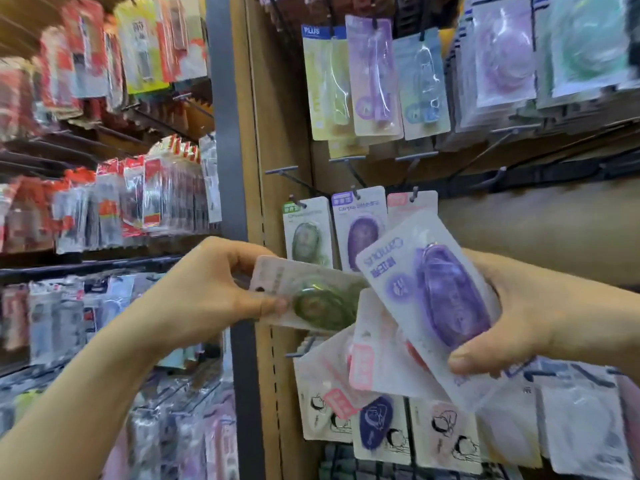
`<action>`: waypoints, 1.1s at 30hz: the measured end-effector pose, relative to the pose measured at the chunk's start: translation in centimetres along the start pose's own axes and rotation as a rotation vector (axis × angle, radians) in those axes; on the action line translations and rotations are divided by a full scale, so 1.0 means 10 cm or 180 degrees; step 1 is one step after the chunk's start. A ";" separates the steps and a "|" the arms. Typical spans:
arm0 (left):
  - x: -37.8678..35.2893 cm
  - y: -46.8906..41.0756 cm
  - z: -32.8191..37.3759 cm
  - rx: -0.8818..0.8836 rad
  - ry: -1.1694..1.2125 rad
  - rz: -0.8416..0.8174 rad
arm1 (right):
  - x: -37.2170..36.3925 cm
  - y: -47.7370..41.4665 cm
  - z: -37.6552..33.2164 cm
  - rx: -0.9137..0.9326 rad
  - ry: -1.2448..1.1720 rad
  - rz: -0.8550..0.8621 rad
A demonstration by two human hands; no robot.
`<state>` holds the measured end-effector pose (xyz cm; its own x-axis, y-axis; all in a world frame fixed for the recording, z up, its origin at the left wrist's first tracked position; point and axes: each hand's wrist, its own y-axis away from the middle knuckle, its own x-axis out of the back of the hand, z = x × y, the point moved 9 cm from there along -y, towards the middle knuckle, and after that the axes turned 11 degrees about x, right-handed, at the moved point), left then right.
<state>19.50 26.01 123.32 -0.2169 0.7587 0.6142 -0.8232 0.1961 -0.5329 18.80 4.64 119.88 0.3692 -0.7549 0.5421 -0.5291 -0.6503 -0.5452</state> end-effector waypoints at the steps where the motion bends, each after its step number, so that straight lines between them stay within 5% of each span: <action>1: 0.03 -0.02 0.02 -0.0057 0.0195 0.0016 | -0.06 -0.05 0.02 -0.0020 0.0011 -0.0101; 7: 0.09 -0.23 -0.10 -0.0025 0.1956 0.0841 | -0.22 -0.21 0.34 -0.0340 -0.0286 0.0031; 14: 0.32 -0.59 -0.23 -0.0075 0.1285 0.1852 | -0.27 -0.36 0.48 -0.0383 -0.0476 0.0288; 21: 0.40 -0.81 -0.09 -0.0126 0.0011 0.2269 | -0.14 -0.42 0.50 -0.0354 -0.0569 0.0547; 33: 0.39 -0.84 0.06 -0.0058 -0.0637 0.2431 | -0.09 -0.39 0.46 -0.0445 -0.0007 0.0552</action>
<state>25.28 26.95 130.50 -0.8106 0.5614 0.1665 -0.3999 -0.3229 -0.8578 24.06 7.45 118.58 0.2650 -0.8547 0.4463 -0.6856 -0.4925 -0.5360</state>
